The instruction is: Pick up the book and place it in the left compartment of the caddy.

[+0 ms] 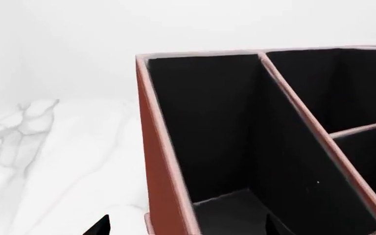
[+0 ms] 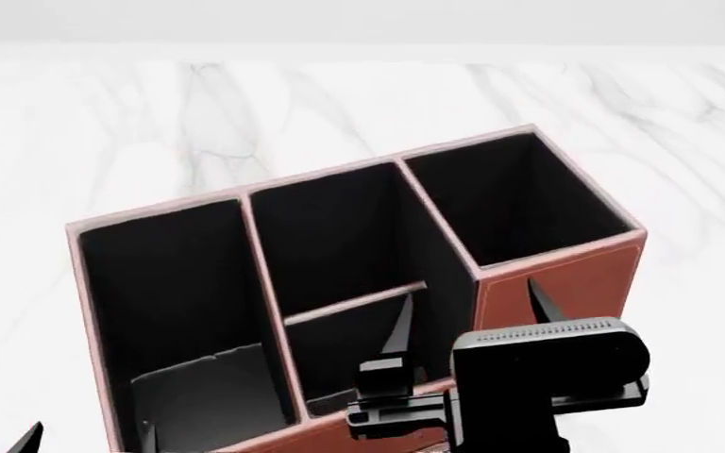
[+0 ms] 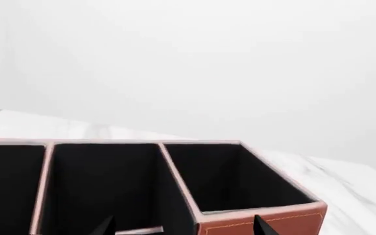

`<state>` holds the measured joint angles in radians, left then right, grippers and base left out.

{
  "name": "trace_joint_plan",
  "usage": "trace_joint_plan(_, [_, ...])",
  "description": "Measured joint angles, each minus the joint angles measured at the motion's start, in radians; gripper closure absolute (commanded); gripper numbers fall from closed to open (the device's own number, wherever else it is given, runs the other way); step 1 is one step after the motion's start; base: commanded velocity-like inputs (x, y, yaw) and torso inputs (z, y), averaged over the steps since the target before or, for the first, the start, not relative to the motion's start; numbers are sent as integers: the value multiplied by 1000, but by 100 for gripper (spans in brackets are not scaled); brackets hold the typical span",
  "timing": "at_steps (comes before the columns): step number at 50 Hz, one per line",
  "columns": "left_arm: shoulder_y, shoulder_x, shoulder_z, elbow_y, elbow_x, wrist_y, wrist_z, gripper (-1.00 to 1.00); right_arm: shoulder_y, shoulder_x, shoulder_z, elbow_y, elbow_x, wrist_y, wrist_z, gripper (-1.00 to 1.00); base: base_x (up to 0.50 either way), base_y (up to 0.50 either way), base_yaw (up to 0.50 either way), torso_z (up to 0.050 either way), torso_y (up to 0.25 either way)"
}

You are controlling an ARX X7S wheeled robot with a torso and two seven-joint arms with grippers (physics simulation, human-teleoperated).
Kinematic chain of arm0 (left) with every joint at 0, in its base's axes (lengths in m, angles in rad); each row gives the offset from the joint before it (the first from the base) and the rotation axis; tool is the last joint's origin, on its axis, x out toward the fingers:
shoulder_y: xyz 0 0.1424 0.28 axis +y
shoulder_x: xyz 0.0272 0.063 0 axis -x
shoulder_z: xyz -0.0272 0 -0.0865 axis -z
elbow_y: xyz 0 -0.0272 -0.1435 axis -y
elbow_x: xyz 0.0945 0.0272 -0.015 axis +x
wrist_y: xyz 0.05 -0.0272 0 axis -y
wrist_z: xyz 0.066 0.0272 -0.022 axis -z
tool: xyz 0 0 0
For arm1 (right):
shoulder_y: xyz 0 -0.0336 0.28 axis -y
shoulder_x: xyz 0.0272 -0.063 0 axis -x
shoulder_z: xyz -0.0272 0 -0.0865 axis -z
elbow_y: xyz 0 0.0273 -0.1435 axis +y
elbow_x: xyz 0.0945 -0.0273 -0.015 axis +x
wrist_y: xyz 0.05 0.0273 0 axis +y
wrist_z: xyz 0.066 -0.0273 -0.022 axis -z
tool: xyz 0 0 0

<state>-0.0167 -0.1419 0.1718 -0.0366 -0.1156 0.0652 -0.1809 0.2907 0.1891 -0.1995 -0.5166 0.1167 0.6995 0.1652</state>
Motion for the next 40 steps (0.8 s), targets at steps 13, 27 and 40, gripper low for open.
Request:
trace_joint_plan(13, [-3,-7,10,-2,-7,1,-9,-100,3,5,-15,9,-2,-4,9,-100,0,0,0,0,1])
trace_joint_plan(27, [-4,-14,18,-1,-17,0,-18,-100,35,-21,37,-49,53,140,40,-100,0,0,0,0,0])
trace_joint_plan(40, [-7,-20,24,-3,-26,-1,-27,-100,246,-35,129,-228,160,574,54,-100,0,0,0,0,0])
